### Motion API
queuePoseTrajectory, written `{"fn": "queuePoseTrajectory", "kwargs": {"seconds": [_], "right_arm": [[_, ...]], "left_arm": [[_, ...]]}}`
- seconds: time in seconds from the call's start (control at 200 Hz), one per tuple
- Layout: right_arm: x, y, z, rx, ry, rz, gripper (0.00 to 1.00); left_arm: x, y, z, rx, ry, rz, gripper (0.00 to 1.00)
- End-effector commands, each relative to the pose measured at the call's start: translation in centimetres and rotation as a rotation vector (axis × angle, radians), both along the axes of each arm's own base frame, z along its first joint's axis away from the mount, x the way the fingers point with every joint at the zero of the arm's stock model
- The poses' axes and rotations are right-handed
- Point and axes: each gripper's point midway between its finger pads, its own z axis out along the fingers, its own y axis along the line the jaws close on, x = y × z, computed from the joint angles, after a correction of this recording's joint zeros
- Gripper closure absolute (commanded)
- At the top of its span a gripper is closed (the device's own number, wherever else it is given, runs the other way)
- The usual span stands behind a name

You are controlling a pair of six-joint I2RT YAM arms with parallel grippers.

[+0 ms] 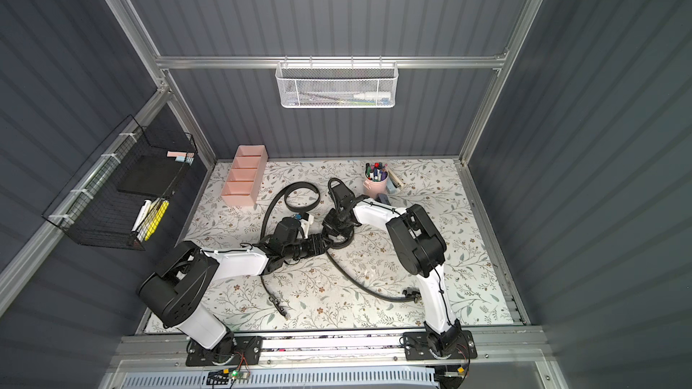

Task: Place the belts into the storage roll
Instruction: Roll the belt at the center of the board.

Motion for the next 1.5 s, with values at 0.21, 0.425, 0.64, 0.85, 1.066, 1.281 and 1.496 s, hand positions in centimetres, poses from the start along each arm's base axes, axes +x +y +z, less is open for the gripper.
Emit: {"fn": "queuePoseTrajectory", "kwargs": {"seconds": [0.21,0.425,0.64,0.85,1.066,1.281,1.496], "right_arm": [[-1.4,-0.5,-1.6,-0.008,0.082,-0.153,1.0],[-2.5,0.0,-1.8,-0.005,0.1,-0.152,1.0],[-2.4,0.2,-1.5,0.0,0.094,-0.151,1.0],[-1.9,0.1,-0.8,-0.001,0.068,-0.128,1.0],[1.7,-2.1,4.5,-0.062,-0.136,-0.064,0.4],[5.6,-5.9,15.3,-0.07,-0.473,0.03,0.01],[3.0,-7.7,19.5,0.132,-0.486,0.162,0.01]], "left_arm": [[1.5,-0.2,-1.3,0.083,0.013,0.032,0.42],[2.1,-1.4,-1.7,0.077,0.024,0.029,0.42],[1.8,-1.7,-3.1,0.127,0.074,0.023,0.59],[1.7,-1.4,-3.8,0.19,0.116,0.016,0.73],[1.4,-1.2,-4.2,0.298,0.175,-0.043,0.84],[0.6,-0.4,-4.2,0.384,0.199,-0.1,0.84],[-0.1,0.6,-4.2,0.485,0.224,-0.164,0.85]]}}
